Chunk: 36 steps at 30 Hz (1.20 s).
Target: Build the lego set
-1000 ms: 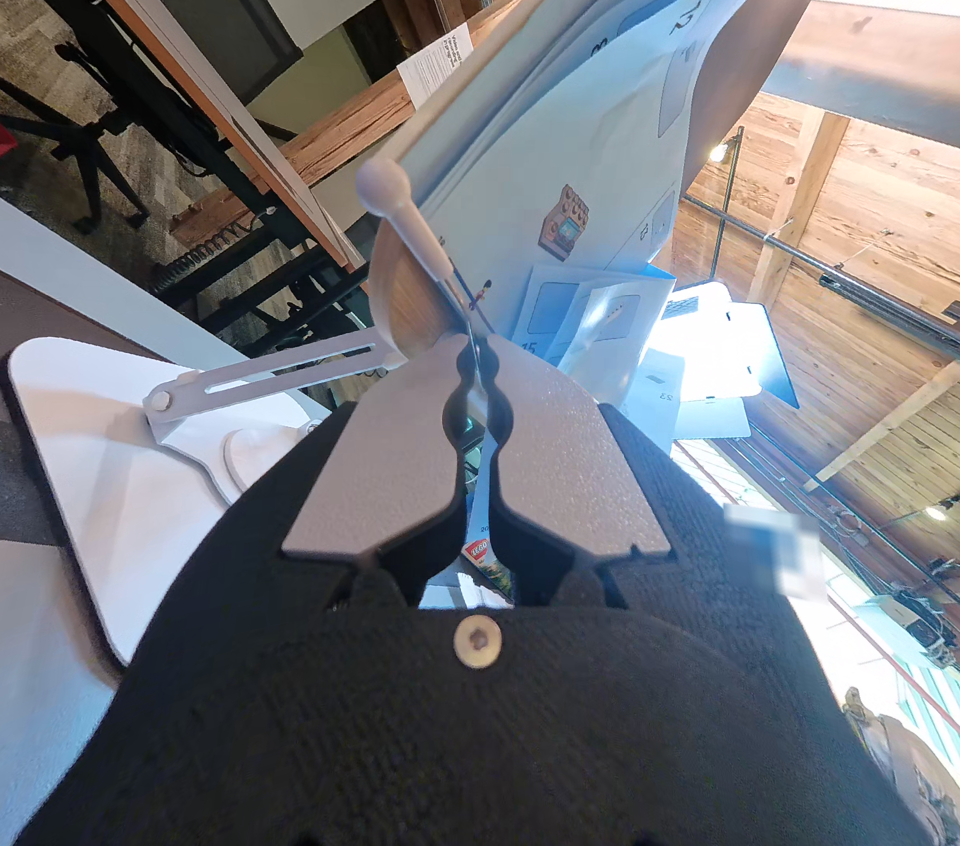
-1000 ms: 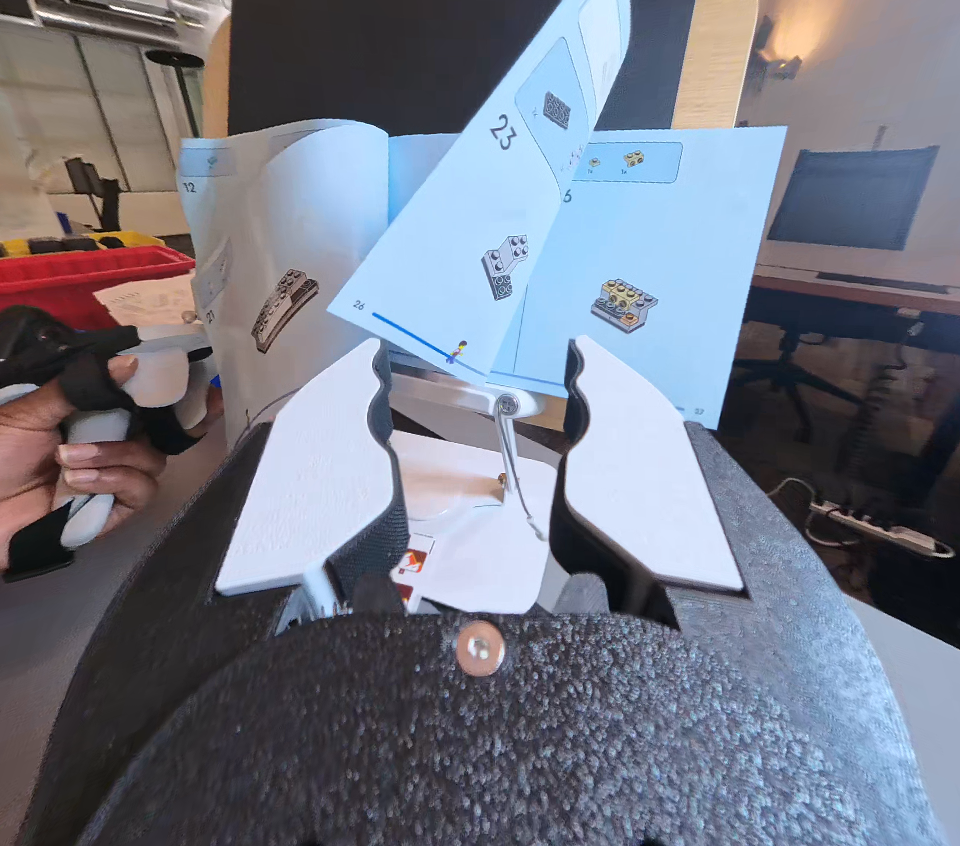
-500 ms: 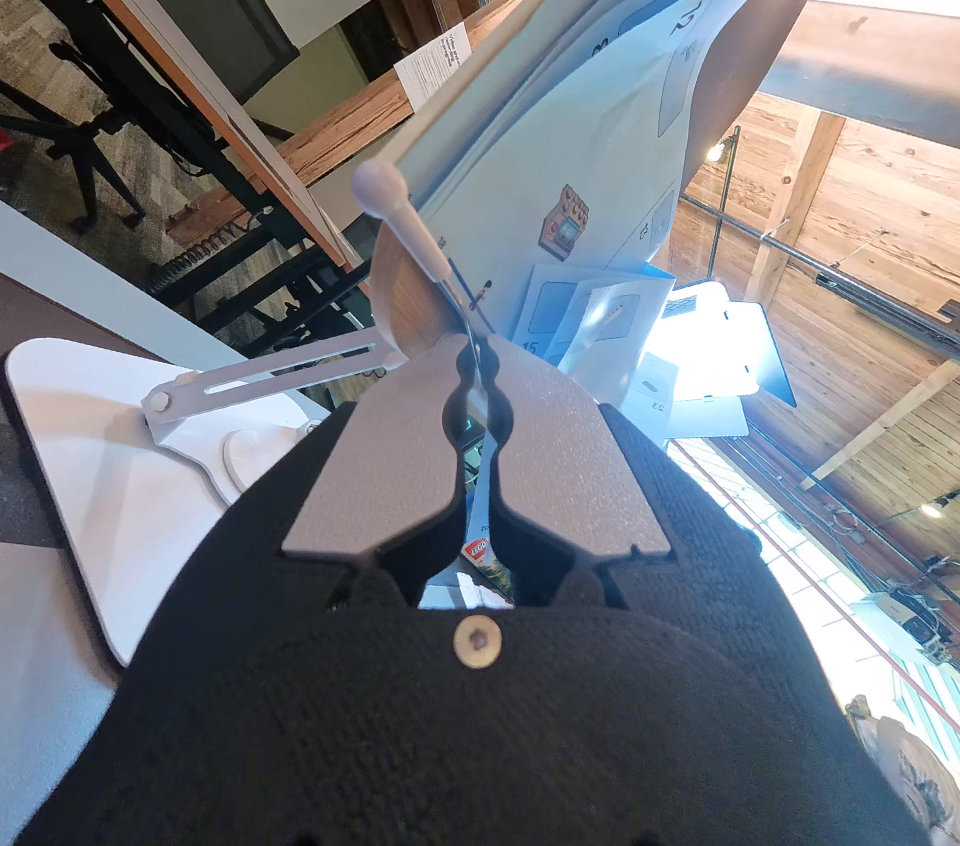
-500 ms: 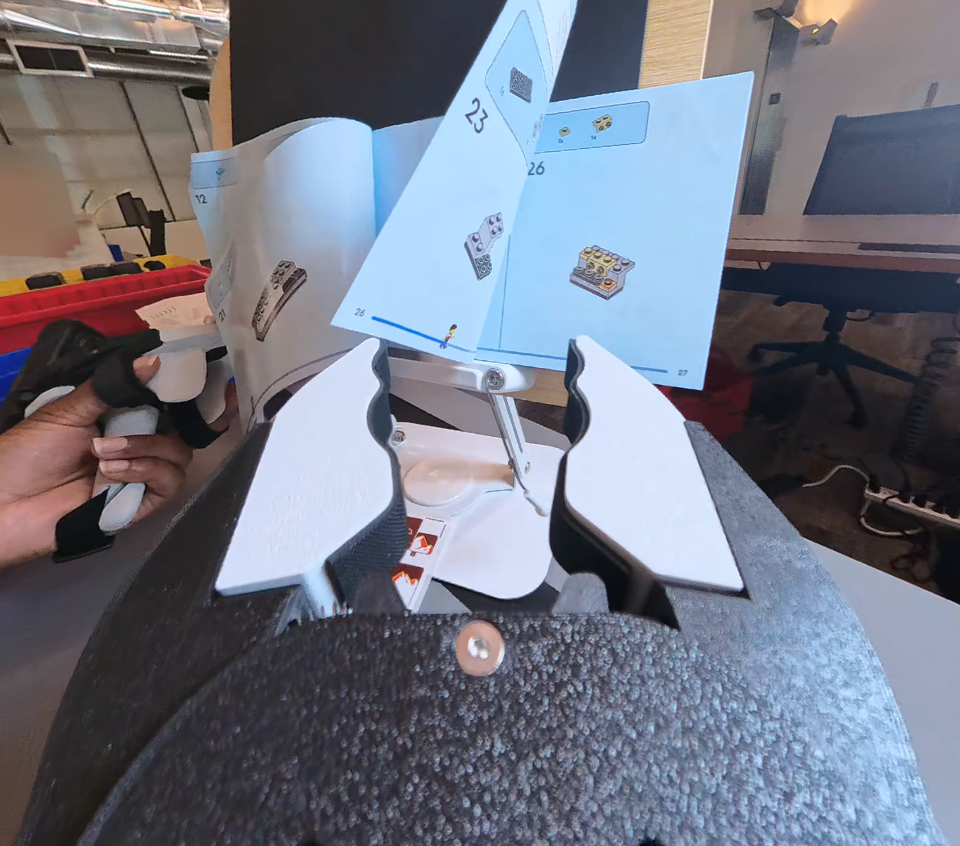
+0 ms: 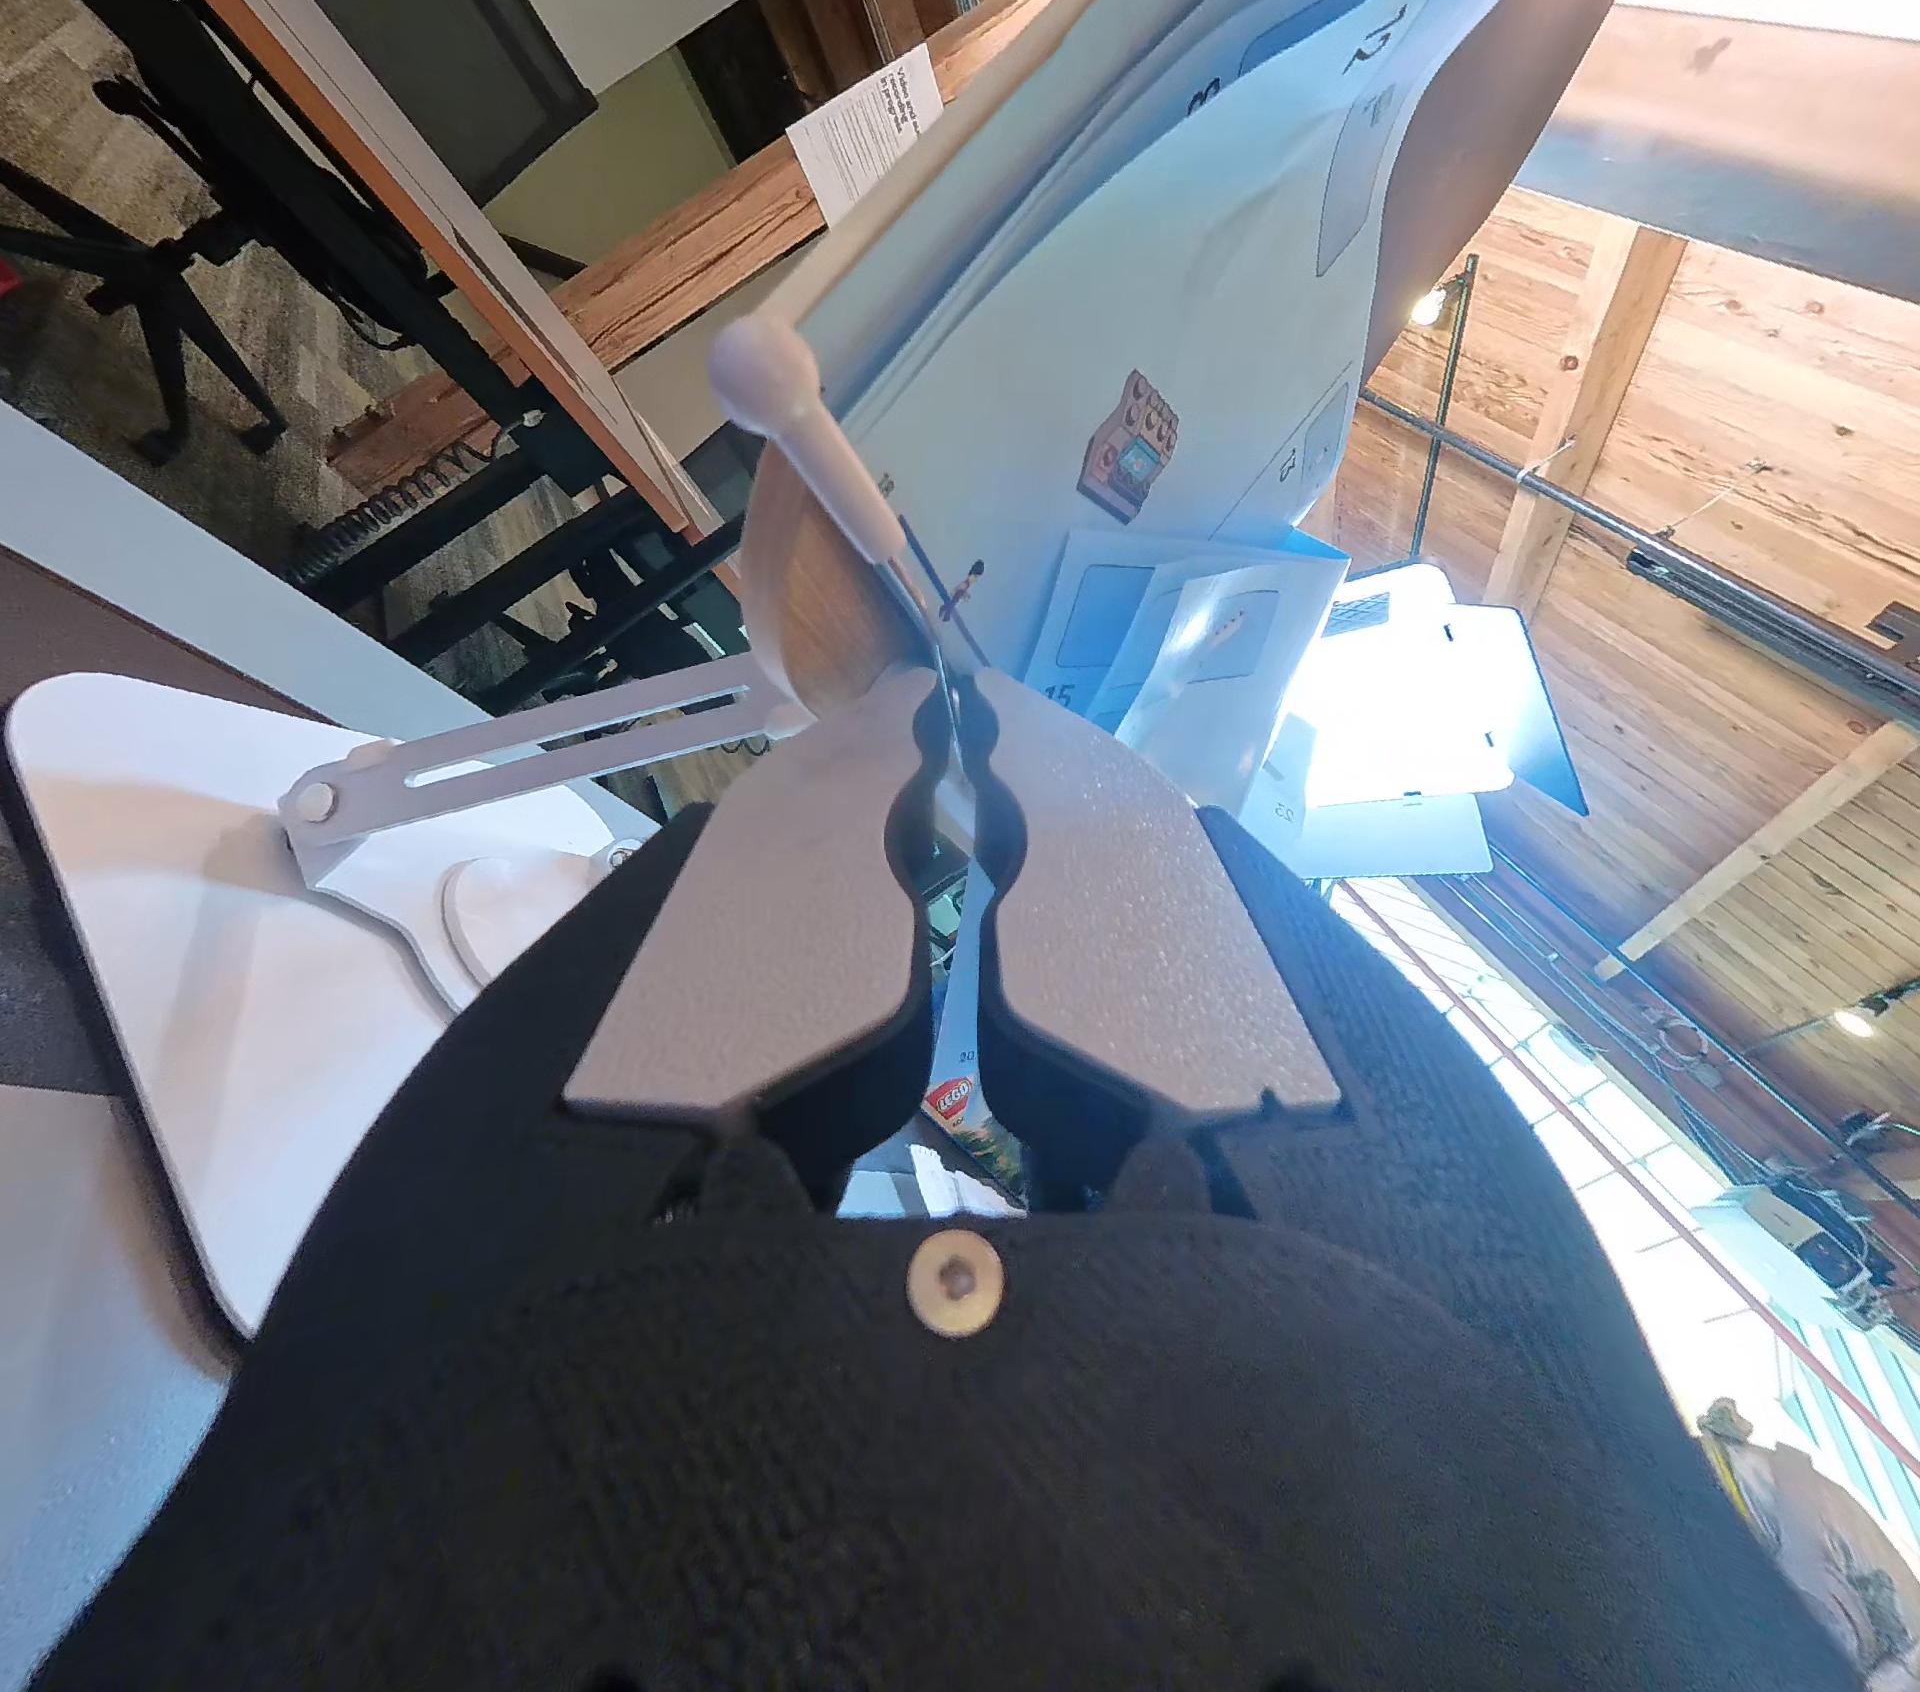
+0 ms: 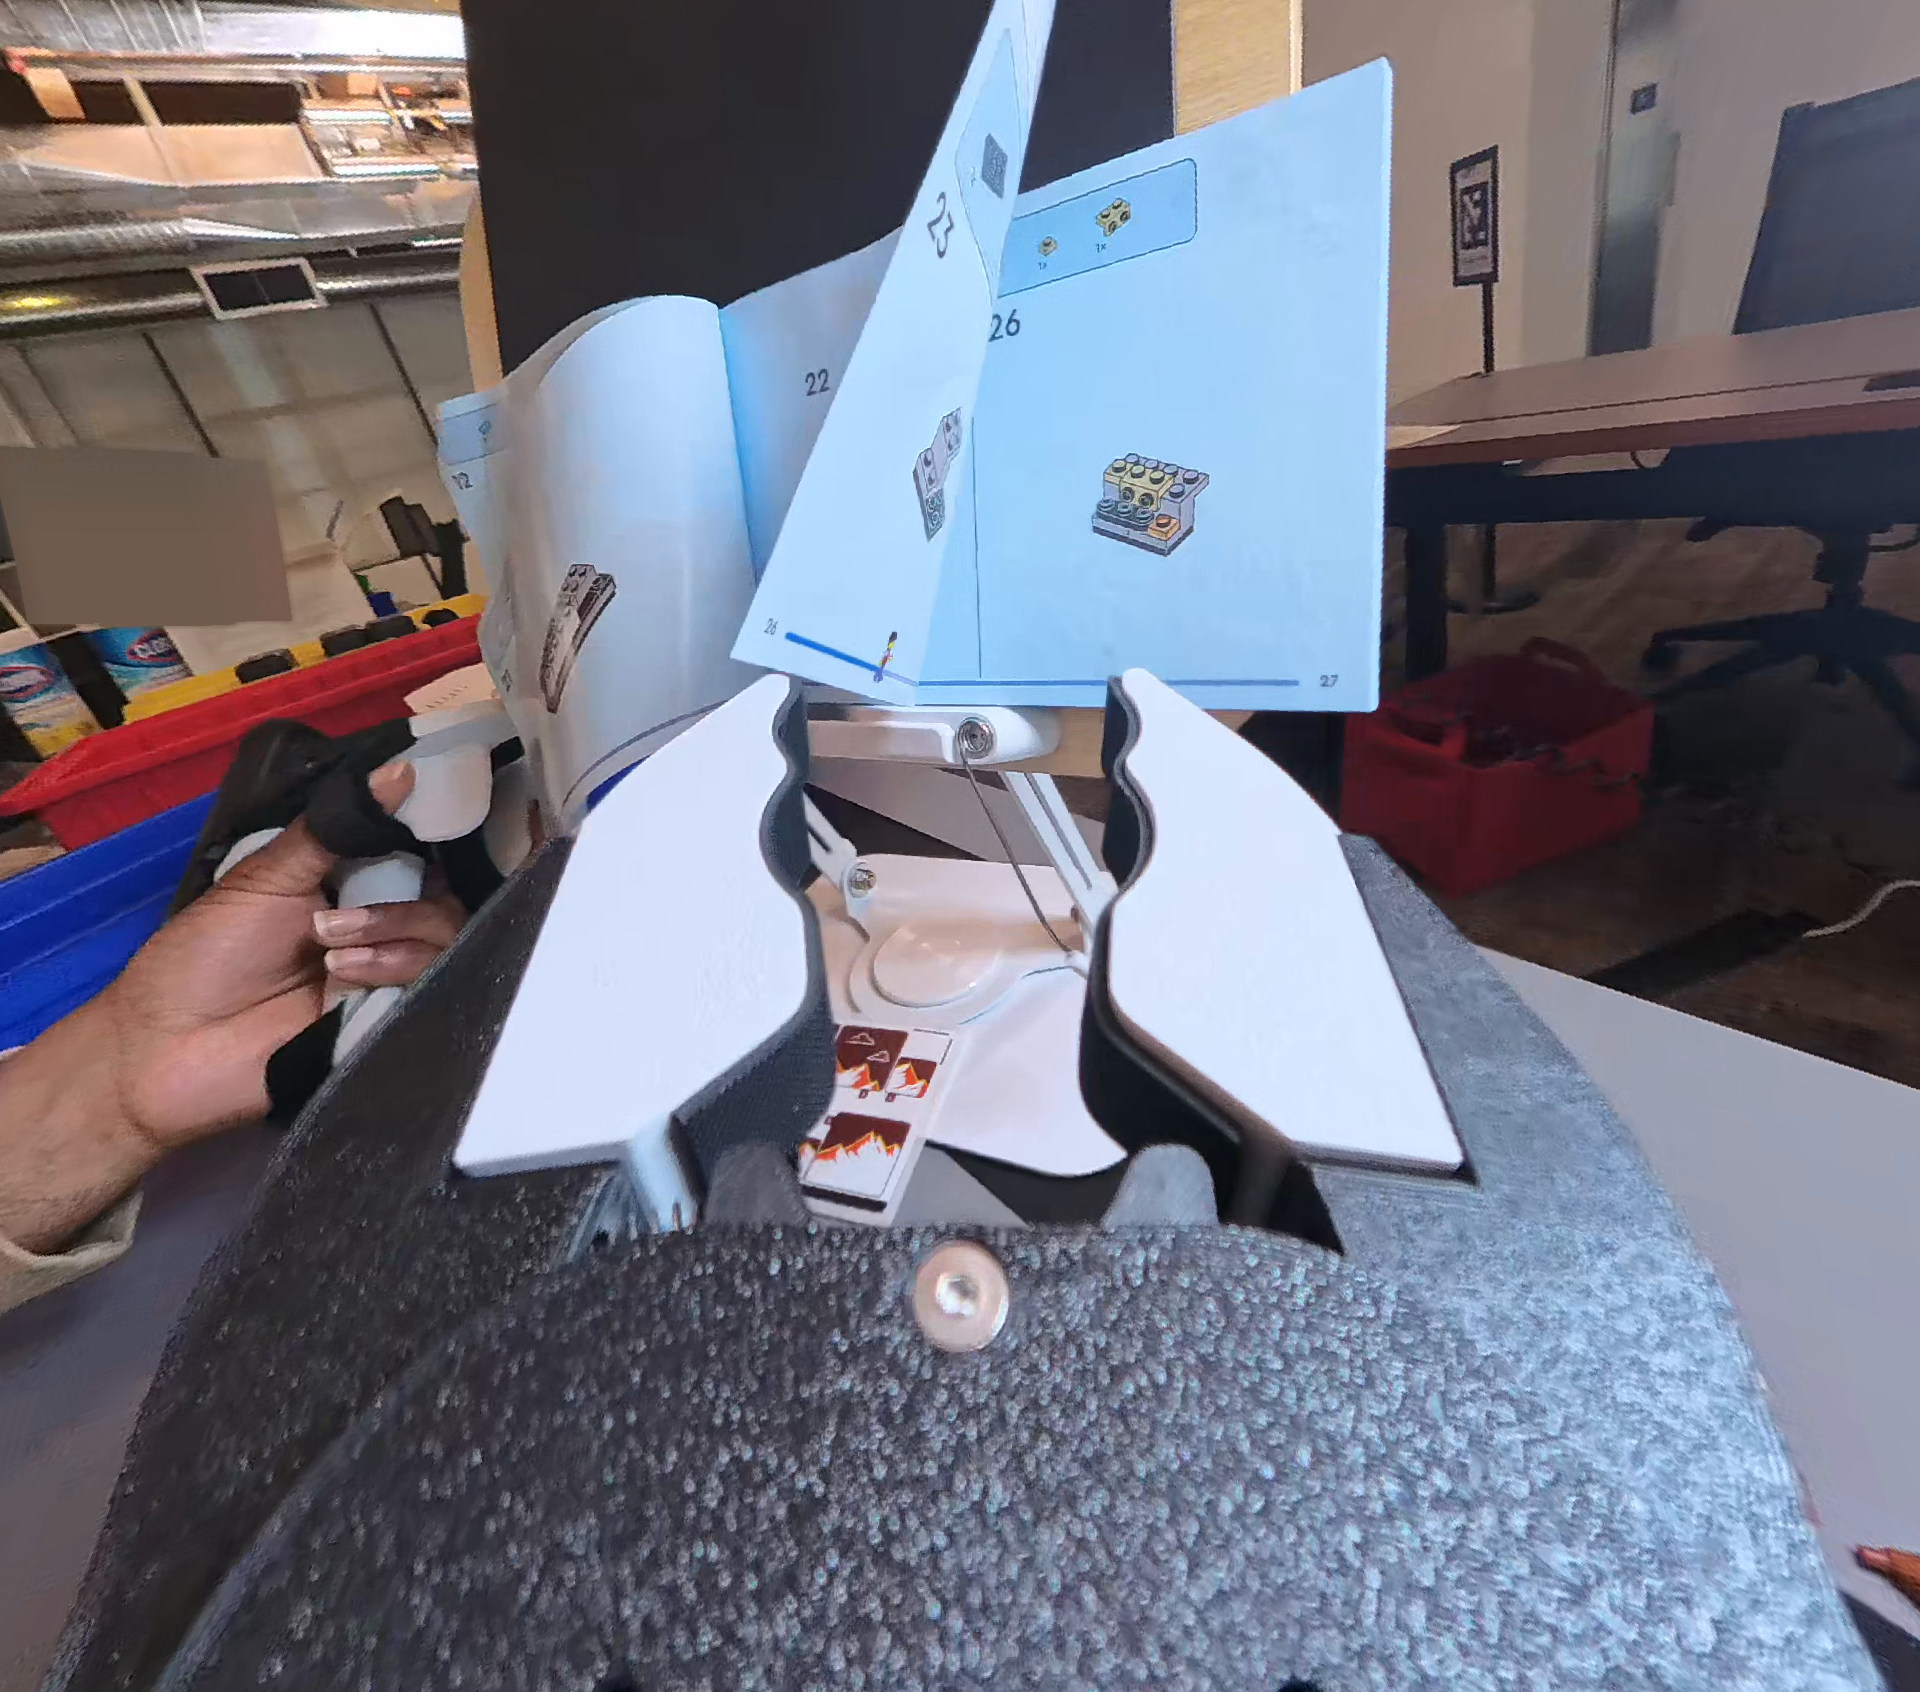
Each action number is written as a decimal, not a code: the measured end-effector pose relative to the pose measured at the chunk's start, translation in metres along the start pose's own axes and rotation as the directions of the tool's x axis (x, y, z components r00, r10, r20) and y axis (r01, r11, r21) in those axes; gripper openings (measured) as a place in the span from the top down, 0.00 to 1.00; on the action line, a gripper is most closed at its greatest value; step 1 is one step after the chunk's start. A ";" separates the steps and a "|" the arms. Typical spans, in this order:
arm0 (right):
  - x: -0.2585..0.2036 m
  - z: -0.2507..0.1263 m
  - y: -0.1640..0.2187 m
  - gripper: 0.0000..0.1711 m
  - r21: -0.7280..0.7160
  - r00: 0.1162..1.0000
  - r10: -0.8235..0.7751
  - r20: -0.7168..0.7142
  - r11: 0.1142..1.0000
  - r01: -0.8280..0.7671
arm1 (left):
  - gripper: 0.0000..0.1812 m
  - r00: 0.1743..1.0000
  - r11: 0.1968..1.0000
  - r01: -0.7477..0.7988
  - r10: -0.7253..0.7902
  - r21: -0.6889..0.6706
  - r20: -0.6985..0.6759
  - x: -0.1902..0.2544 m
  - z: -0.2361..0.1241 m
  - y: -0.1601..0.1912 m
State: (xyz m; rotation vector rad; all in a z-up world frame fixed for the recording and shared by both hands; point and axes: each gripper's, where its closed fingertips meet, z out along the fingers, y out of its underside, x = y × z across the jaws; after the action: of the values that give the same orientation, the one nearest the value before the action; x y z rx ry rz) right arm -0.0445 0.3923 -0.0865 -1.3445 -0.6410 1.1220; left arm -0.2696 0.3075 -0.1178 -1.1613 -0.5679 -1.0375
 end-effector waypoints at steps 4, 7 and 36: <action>-0.005 -0.003 0.004 0.69 -0.012 0.996 0.043 0.071 0.999 -0.043 | 0.99 1.000 1.000 -0.002 0.002 0.001 0.000 0.000 0.000 0.000; -0.010 -0.004 0.006 0.69 -0.028 0.990 0.071 0.123 0.997 -0.068 | 0.99 1.000 1.000 -0.004 0.004 0.001 -0.001 0.000 0.000 0.000; 0.003 -0.010 0.003 0.84 -0.055 0.998 0.038 0.042 0.998 -0.036 | 0.99 1.000 1.000 -0.008 0.008 0.002 -0.005 0.000 0.000 0.000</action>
State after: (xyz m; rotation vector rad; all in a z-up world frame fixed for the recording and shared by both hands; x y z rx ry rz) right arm -0.0354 0.3902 -0.0919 -1.3862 -0.6845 1.1736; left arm -0.2696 0.3076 -0.1178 -1.1577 -0.5599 -1.0328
